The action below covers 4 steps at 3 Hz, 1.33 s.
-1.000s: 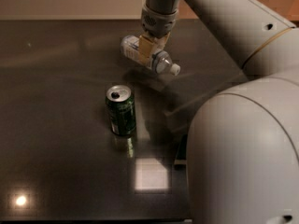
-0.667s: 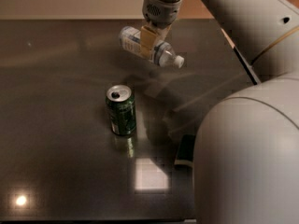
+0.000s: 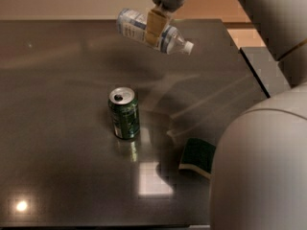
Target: Pick blue plastic bottle
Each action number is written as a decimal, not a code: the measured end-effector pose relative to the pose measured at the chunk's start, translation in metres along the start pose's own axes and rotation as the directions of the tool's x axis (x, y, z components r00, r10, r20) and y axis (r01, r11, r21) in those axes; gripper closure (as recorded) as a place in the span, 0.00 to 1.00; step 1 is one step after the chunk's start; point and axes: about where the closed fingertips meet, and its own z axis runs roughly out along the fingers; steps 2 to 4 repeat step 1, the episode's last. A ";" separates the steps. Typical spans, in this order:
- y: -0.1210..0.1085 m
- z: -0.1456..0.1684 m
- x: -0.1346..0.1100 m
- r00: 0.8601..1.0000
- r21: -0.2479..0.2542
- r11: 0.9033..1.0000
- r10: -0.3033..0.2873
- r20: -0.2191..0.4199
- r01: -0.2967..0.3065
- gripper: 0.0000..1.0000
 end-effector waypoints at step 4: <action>-0.004 0.003 -0.006 1.000 0.014 1.000 -0.002 0.020 0.001 1.00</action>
Offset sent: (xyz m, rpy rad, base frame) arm 0.0000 0.0000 0.0000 0.0000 0.0000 0.0000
